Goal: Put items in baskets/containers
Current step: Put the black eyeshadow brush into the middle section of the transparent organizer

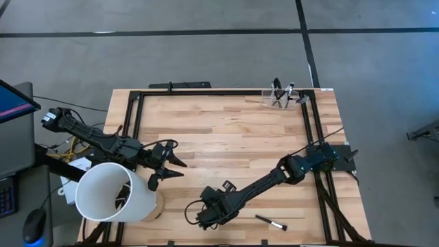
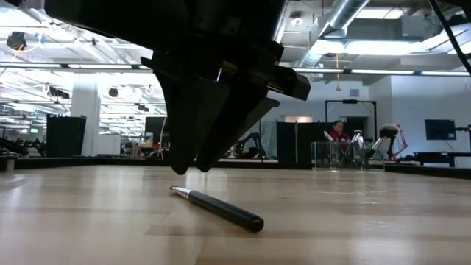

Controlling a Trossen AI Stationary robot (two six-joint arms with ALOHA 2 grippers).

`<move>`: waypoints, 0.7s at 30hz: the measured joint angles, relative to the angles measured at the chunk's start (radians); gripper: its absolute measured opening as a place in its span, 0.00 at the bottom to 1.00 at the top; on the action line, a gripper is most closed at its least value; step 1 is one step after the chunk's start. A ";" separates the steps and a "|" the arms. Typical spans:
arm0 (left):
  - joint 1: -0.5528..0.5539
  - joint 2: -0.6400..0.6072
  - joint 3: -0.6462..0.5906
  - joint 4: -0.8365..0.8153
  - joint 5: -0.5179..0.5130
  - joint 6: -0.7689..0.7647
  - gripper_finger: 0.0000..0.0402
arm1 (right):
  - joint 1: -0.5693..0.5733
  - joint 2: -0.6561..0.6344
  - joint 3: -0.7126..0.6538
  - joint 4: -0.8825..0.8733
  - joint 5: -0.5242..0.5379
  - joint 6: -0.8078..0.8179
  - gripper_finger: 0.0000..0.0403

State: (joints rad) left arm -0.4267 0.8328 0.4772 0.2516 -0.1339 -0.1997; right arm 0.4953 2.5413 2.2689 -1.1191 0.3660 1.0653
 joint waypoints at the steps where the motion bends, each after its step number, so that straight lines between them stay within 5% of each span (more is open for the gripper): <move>1: 0.000 0.000 0.000 0.001 0.000 0.001 0.39 | 0.000 0.000 0.000 0.000 0.000 0.000 0.23; 21: 0.000 0.000 0.000 0.009 0.000 0.003 0.39 | 0.000 0.000 -0.085 0.076 0.018 0.000 0.21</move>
State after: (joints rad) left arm -0.4267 0.8330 0.4774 0.2607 -0.1341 -0.1963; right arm 0.4950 2.5416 2.1838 -1.0433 0.3837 1.0649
